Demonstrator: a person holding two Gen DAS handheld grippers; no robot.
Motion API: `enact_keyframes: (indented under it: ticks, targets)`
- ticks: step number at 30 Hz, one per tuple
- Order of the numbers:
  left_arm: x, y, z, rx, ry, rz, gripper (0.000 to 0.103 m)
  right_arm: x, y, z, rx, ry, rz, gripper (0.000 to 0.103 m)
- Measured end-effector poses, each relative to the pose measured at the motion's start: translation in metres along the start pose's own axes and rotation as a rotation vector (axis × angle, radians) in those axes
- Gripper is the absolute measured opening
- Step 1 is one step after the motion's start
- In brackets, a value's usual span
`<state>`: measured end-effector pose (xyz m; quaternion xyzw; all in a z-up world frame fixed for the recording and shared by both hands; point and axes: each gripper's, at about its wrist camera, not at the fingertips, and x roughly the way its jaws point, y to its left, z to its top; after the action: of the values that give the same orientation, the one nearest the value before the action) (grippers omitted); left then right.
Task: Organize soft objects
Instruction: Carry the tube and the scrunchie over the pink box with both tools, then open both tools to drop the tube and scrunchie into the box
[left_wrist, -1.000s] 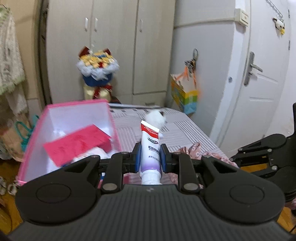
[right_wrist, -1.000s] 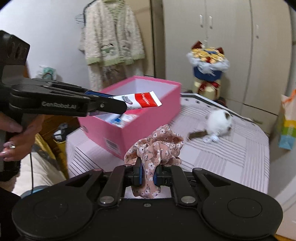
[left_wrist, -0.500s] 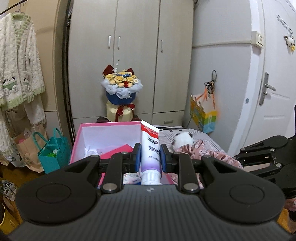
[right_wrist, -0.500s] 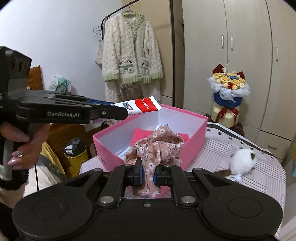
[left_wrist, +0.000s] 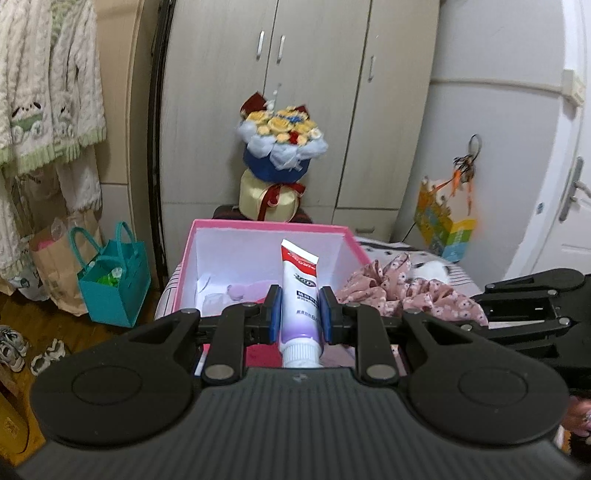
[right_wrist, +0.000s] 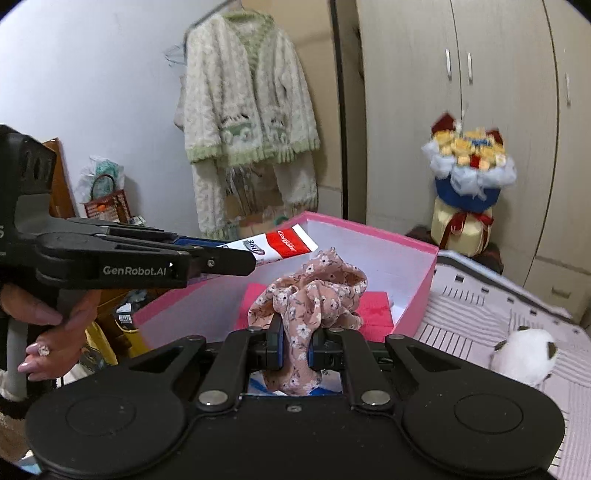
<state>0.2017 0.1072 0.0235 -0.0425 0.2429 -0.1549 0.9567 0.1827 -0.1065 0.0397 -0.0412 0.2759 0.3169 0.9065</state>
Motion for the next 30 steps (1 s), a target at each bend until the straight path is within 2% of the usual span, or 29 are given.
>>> enact_keyframes:
  ticks: [4, 8, 13, 17, 21, 24, 25, 26, 27, 30]
  targets:
    - [0.032, 0.013, 0.005, -0.012, 0.058, 0.034, 0.020, 0.033, -0.015, 0.009, 0.050, 0.058, -0.004, 0.014]
    - [0.050, 0.022, 0.005, -0.028, 0.111, 0.024, 0.020, 0.062, -0.020, 0.017, 0.041, 0.097, 0.004, 0.015]
    - [0.060, 0.022, 0.000, -0.005, 0.134, 0.068, 0.020, 0.091, -0.018, 0.020, -0.009, 0.150, -0.013, 0.015]
    - [0.057, 0.028, 0.001, -0.028, 0.165, 0.001, 0.020, 0.097, -0.011, 0.020, -0.068, 0.182, -0.029, 0.015]
    - [0.063, 0.026, -0.001, -0.015, 0.187, 0.032, 0.021, 0.103, -0.011, 0.023, -0.084, 0.203, -0.067, 0.027]
    - [0.067, 0.027, -0.003, -0.025, 0.210, 0.027, 0.021, 0.105, -0.012, 0.023, -0.100, 0.212, -0.090, 0.036]
    - [0.065, 0.027, -0.003, -0.021, 0.205, 0.029, 0.021, 0.103, -0.013, 0.023, -0.094, 0.209, -0.093, 0.045]
    - [0.063, 0.027, -0.003, -0.016, 0.194, 0.035, 0.023, 0.101, -0.014, 0.023, -0.089, 0.205, -0.097, 0.053]
    - [0.059, 0.027, -0.003, -0.008, 0.184, 0.041, 0.030, 0.098, -0.015, 0.023, -0.087, 0.197, -0.101, 0.056]
    - [0.043, 0.027, 0.000, -0.006, 0.148, 0.045, 0.040, 0.085, -0.016, 0.021, -0.082, 0.175, -0.109, 0.059]
